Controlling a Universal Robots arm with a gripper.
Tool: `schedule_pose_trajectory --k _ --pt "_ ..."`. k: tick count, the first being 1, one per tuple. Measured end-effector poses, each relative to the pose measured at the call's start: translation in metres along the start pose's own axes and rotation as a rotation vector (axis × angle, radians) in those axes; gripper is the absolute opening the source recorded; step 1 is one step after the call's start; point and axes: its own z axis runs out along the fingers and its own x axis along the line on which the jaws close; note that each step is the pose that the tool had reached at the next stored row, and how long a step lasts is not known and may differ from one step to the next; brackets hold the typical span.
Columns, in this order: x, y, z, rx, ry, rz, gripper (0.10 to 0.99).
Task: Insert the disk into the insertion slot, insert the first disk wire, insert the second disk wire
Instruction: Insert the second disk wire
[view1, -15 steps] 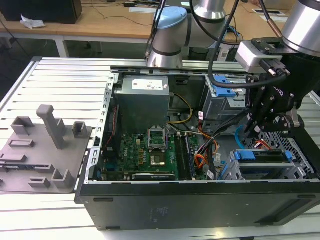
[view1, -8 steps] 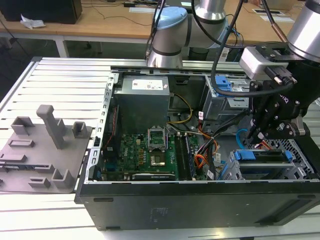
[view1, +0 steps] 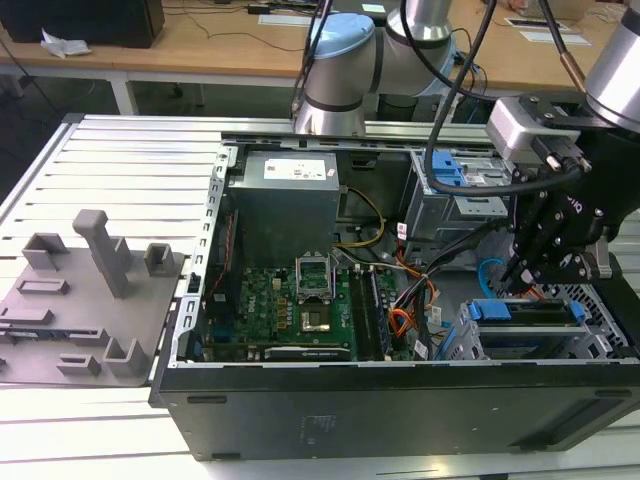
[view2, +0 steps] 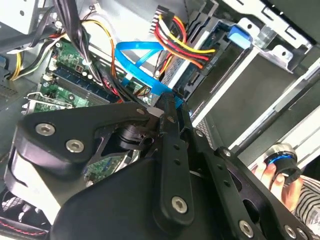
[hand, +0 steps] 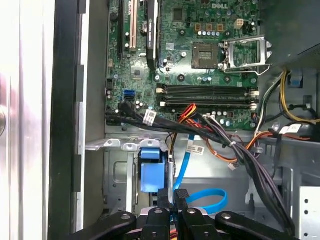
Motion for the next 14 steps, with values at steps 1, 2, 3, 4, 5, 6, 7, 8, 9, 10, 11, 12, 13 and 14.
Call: schedule_pose_trajectory --k 1,2,3,4,5,6,7,8,9,10,11,12,13,14 --pt "0.0021 -0.0018 0.0016 0.0 0.0002 0.0 0.161" --pt "0.0025 -0.0029 0.0027 0.0 0.0 0.0 0.161" --pt "0.0026 -0.0041 0.0037 0.0 -0.0001 0.0 0.161" --pt "0.0026 -0.0057 0.0051 0.0 0.0001 0.0 0.161" --pt "0.0027 -0.0081 0.0065 0.0 0.0003 0.0 0.161" --pt "0.003 -0.0097 0.0071 0.0 0.0 0.0 0.161" --pt "0.0033 -0.0103 0.0073 0.0 0.0001 0.0 0.161" --pt "0.0038 -0.0109 0.0076 0.0 0.0 0.0 0.161" --pt "0.0044 -0.0115 0.0081 0.0 0.0 0.0 0.161" --pt "0.0047 -0.0119 0.0086 0.0 -0.0001 0.0 0.161" --pt "0.0049 -0.0124 0.0091 0.0 0.0 0.0 0.161" --pt "0.0051 -0.0128 0.0096 0.0 0.0 0.0 0.161" --pt "0.0053 -0.0134 0.0103 0.0 0.0002 0.0 0.161" --pt "0.0055 -0.0137 0.0108 0.0 0.0002 0.001 0.161"
